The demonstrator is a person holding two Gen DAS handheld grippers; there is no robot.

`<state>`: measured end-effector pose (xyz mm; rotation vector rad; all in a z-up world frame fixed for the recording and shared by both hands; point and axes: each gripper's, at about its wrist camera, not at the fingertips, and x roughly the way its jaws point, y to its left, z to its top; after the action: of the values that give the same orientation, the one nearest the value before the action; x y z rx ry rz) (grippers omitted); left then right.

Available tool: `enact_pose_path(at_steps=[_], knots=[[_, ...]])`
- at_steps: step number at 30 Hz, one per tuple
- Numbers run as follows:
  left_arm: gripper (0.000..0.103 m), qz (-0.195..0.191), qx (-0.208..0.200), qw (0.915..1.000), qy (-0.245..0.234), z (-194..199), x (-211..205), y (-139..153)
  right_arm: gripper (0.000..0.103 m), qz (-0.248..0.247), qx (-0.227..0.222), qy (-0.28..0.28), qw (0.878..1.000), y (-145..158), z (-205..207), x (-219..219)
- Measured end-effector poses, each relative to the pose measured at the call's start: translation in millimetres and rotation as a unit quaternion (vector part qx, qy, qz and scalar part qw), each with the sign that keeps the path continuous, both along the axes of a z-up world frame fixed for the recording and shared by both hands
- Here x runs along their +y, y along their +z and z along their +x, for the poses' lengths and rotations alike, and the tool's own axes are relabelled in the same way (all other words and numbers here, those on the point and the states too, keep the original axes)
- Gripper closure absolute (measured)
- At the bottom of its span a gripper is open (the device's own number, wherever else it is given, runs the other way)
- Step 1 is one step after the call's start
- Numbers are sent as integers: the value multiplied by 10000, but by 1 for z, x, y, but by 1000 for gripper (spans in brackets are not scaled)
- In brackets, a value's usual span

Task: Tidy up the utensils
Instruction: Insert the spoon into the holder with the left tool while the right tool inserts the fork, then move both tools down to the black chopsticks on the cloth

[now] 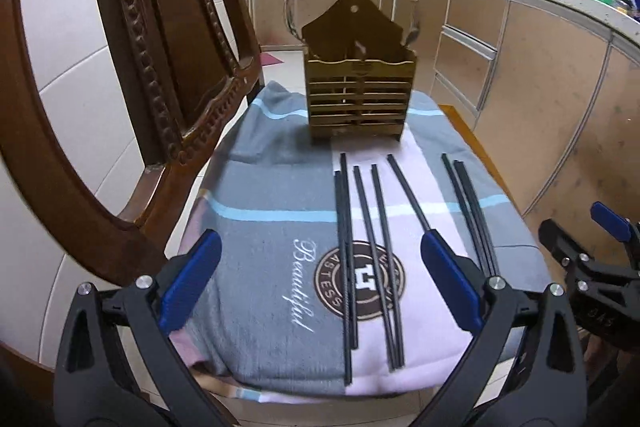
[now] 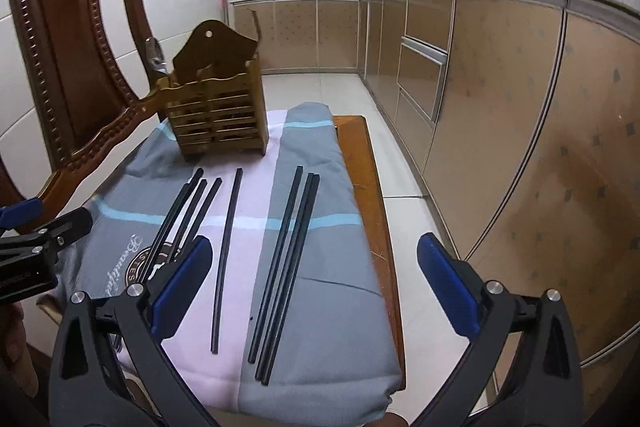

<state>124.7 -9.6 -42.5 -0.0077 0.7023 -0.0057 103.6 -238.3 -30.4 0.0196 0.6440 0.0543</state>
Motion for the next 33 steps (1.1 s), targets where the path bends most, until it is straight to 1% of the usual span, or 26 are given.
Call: enact_pose_path(at_steps=[4, 9, 15, 33], knots=[[5, 29, -44, 10000, -30, -8, 0, 5, 3, 54, -33, -41, 10000, 3, -6, -6], [5, 54, 14, 10000, 1, -13, 1, -2, 3, 107, -54, -96, 9999, 2, -15, -9], [5, 123, 101, 9998, -107, -22, -4, -9, 3, 104, -59, -77, 9999, 1, -21, -7], [5, 86, 93, 9998, -157, -28, -5, -8, 3, 262, -33, -94, 9996, 1, -29, -10]])
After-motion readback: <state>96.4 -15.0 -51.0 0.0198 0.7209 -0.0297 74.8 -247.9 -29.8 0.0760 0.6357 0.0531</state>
